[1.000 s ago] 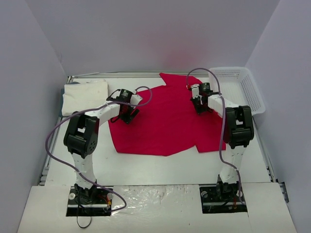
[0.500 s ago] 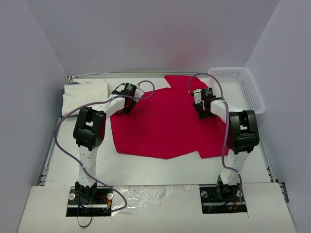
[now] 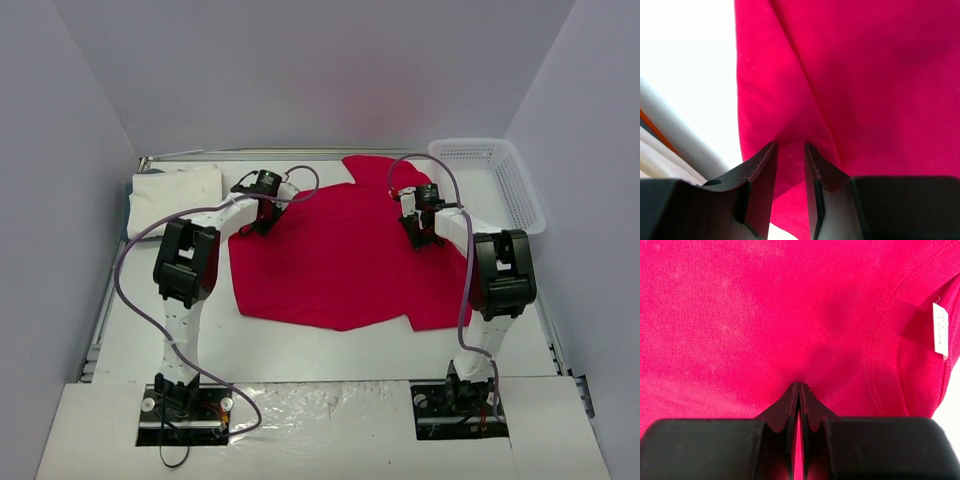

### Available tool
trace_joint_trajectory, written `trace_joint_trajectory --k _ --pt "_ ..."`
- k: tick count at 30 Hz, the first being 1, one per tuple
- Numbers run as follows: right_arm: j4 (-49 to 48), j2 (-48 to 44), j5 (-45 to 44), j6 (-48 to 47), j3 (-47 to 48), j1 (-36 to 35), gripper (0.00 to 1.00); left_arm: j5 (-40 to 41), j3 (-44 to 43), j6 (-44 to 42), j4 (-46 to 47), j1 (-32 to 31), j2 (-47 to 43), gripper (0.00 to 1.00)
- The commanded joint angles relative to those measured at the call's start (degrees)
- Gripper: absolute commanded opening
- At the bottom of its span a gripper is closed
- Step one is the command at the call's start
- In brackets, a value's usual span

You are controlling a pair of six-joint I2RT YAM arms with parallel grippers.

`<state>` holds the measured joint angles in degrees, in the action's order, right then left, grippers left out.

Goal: Fold and stack the t-shirts
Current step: Flatten out the tshirt

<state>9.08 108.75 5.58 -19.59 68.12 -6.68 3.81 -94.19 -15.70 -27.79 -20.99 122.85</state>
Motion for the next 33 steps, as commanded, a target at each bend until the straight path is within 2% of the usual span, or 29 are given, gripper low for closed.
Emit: trace_joint_trajectory --k 1,10,19,28,29,33 --pt "6.7 2.1 -1.1 0.0 -1.5 0.6 0.0 -2.8 -0.4 0.6 -3.6 -0.3 -5.3 0.27" --pt "6.2 2.9 -0.5 0.3 -0.9 0.4 0.0 -6.1 2.5 0.4 -4.6 -0.7 -8.0 0.28" --pt "6.0 3.0 -0.6 0.0 -1.8 0.3 0.0 -5.1 3.5 -1.3 -4.5 -0.8 -3.1 0.29" --pt "5.9 3.4 -0.4 -0.4 -2.1 0.3 0.0 -6.7 0.8 -0.8 -6.3 -0.9 0.6 0.38" --pt "5.9 3.5 -0.6 -0.4 -2.1 0.3 0.0 -6.9 0.5 -0.8 -6.6 -0.9 0.6 0.37" --pt "5.8 3.7 -0.8 -0.4 -2.4 0.3 0.0 -6.7 0.7 -1.2 -6.4 -1.2 0.6 0.11"
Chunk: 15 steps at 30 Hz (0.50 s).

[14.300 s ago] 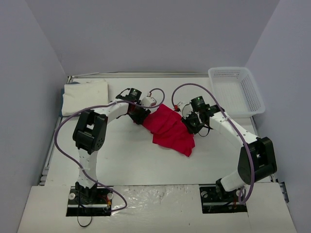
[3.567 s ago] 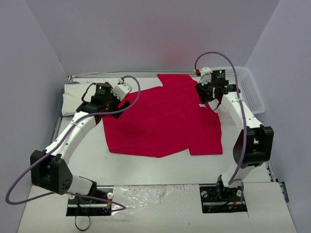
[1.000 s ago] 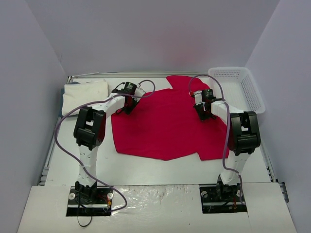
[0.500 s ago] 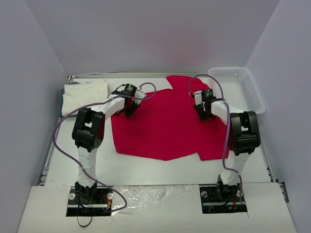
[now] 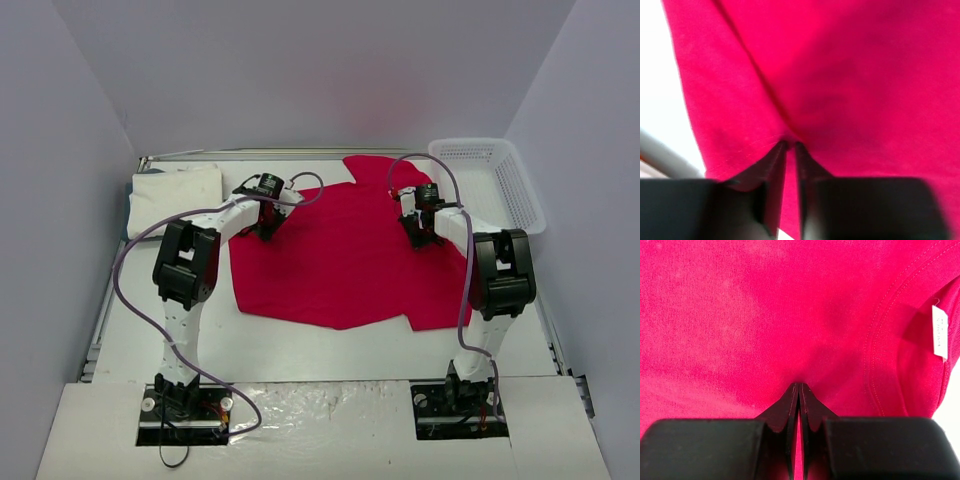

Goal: Fold and stack the t-shirts
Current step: Flatten out the tshirt

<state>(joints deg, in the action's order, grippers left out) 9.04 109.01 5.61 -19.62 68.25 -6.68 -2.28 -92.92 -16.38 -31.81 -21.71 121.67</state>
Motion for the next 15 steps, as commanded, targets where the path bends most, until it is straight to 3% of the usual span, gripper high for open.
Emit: trace_joint_trajectory --k 1,2,15 --pt "5.8 3.6 -0.8 -0.4 -2.6 0.3 0.0 -0.4 -0.8 -0.6 -2.5 -0.5 1.8 0.06" --pt "5.7 3.5 -0.9 -0.5 -2.6 0.2 0.0 0.3 -0.9 -0.6 -2.5 -0.5 1.7 0.03" --pt "5.6 4.4 -2.2 -0.7 -3.2 0.3 0.0 7.3 -3.7 -3.2 -3.4 0.0 -2.0 0.02"
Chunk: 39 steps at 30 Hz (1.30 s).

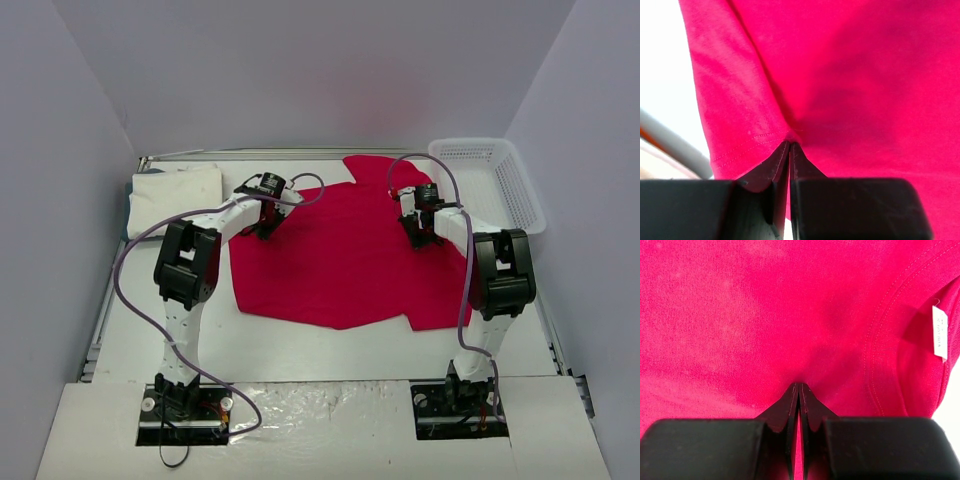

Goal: Fold and stack the t-shirts
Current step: Flatten out the tshirt

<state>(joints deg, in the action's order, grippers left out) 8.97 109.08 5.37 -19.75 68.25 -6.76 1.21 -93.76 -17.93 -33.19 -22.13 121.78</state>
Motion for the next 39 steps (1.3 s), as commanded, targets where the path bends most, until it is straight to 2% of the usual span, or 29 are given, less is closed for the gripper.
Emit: trace_joint_trajectory --k 1,8,14,22,26,34,35,36,38,39 --pt "5.5 4.3 -2.0 -0.6 -3.4 0.3 0.0 4.3 -2.8 -1.8 -1.9 0.6 -2.5 0.02" --pt "5.5 4.0 -2.5 -0.6 -4.4 0.4 0.0 4.7 -4.0 -1.8 -1.2 2.0 -2.3 0.02" --pt "5.5 4.3 -2.6 -0.6 -4.5 0.5 0.0 8.2 -4.4 -2.1 1.7 2.4 -1.9 0.02" --pt "5.5 3.8 -3.1 -0.5 -5.3 0.5 0.0 16.4 -6.4 -2.2 8.7 3.1 -0.3 0.02" --pt "5.5 4.0 -3.1 -0.4 -5.5 0.5 0.0 23.3 -7.5 -2.3 12.5 3.3 2.0 0.02" --pt "5.5 4.7 -3.0 -0.4 -5.4 0.5 0.0 29.7 -7.7 -2.8 17.5 4.2 5.7 0.03" --pt "5.5 4.9 -3.0 -0.3 -5.3 0.5 0.0 30.2 -7.6 -2.8 17.6 4.4 6.1 0.06" --pt "5.5 5.0 -2.7 -0.3 -5.3 0.5 0.0 30.7 -7.7 -2.7 17.7 4.5 6.3 0.19" --pt "5.5 5.3 -2.6 -0.3 -5.3 0.4 0.0 31.7 -7.1 -3.1 18.9 4.6 6.4 0.34" --pt "5.4 5.3 -2.5 -0.3 -5.2 0.4 0.0 32.3 -6.4 -3.2 19.8 4.6 6.2 0.46"
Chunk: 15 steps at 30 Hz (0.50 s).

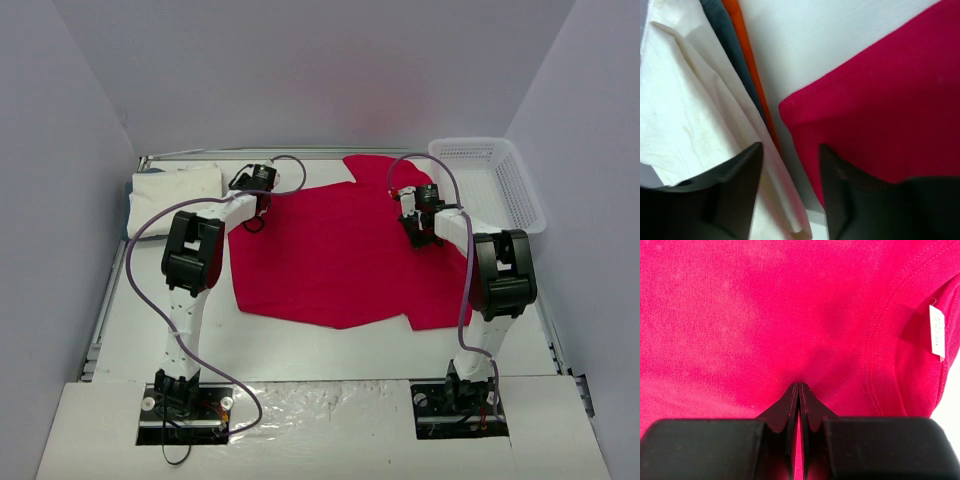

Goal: Fold and stack the t-shirts
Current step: Flatten out the tshirt

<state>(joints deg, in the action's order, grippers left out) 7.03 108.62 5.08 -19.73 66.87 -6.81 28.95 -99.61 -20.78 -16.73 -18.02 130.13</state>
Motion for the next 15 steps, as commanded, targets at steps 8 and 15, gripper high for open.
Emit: trace_joint_trajectory --k 8,15 --pt "7.4 6.3 -2.0 -0.5 -4.0 0.4 0.0 3.6 0.9 0.3 2.3 0.3 -6.5 0.54" --pt "7.5 6.8 -1.7 -0.5 -3.6 0.3 0.0 -16.2 2.4 6.5 -12.4 -0.9 -10.9 0.1"
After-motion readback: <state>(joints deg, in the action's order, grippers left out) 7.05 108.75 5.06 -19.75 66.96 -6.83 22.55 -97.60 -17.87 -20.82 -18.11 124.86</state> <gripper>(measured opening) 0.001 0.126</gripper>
